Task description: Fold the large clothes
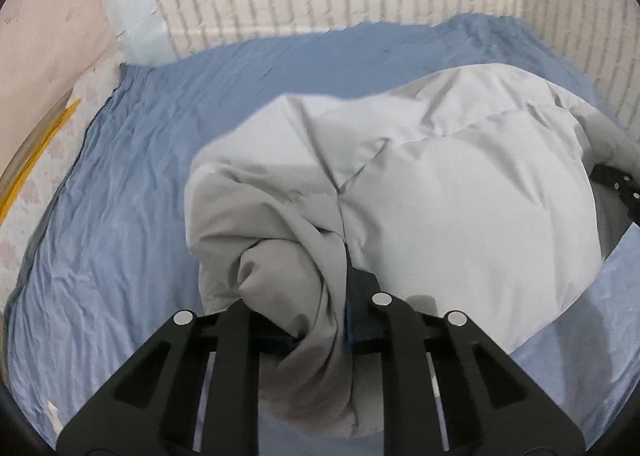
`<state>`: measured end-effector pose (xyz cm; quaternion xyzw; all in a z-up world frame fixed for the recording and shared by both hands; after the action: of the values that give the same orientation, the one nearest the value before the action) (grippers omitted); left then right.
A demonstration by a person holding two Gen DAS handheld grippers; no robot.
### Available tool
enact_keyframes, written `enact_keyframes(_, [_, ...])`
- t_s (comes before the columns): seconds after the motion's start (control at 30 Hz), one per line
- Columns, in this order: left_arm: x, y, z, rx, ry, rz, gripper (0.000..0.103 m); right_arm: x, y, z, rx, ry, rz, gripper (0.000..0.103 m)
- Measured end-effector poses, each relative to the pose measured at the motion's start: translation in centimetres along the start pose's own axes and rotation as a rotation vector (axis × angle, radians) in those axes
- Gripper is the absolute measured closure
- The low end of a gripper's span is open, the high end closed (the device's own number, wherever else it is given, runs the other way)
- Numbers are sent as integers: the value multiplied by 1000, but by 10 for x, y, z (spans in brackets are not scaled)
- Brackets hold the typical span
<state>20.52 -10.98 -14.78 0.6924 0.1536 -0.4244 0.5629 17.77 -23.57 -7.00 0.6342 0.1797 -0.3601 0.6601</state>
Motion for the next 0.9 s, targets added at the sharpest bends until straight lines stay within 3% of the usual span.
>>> enact_keyframes(0.1, [-38, -13, 47, -11, -63, 40, 89, -58, -19, 43, -24, -74, 93, 93])
enact_keyframes(0.2, [-67, -44, 102, 24, -114, 79, 89, -101, -53, 79, -26, -136, 112, 93])
enact_keyframes(0.3, [-80, -85, 150, 92, -132, 76, 88, -120, -113, 123, 5, -176, 19, 92])
enact_keyframes(0.4, [-71, -123, 180, 136, -123, 15, 86, -101, -167, 149, 40, -149, -113, 89])
enact_keyframes(0.47, [-61, -144, 188, 139, -99, -21, 83, -78, -205, 150, 59, -104, -199, 86])
enact_keyframes(0.57, [-57, -160, 192, 123, -90, -45, 72, -75, -228, 152, 93, -99, -228, 76])
enact_keyframes(0.63, [-55, -158, 190, 113, -94, -47, 57, -81, -230, 156, 135, -92, -236, 57])
enact_keyframes(0.67, [-58, -159, 190, 105, -103, -56, 54, -83, -231, 157, 144, -88, -241, 54])
enact_keyframes(0.77, [-63, -154, 187, 93, -127, -51, 49, -93, -233, 163, 175, -71, -249, 52])
enact_keyframes(0.83, [-69, -167, 155, 93, -111, -37, 39, -100, -237, 168, 198, -51, -255, 51])
enact_keyframes(0.87, [-73, -179, 149, 91, -101, -31, 36, -102, -241, 170, 214, -46, -262, 47])
enact_keyframes(0.9, [-78, -183, 142, 84, -75, -19, 27, -105, -246, 174, 222, -76, -259, 31])
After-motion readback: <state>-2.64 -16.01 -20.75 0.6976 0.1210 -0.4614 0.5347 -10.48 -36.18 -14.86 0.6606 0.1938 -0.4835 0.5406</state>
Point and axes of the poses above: each gripper's, at about its wrist camera, not at the fingertips, and x roughly the way its jaws point, z to its right, y to its top, the point moved 4 cm from there along x, roughly the way its jaws point, and after that the axes turned 8 degrees about -y, right-handed, at the moved point
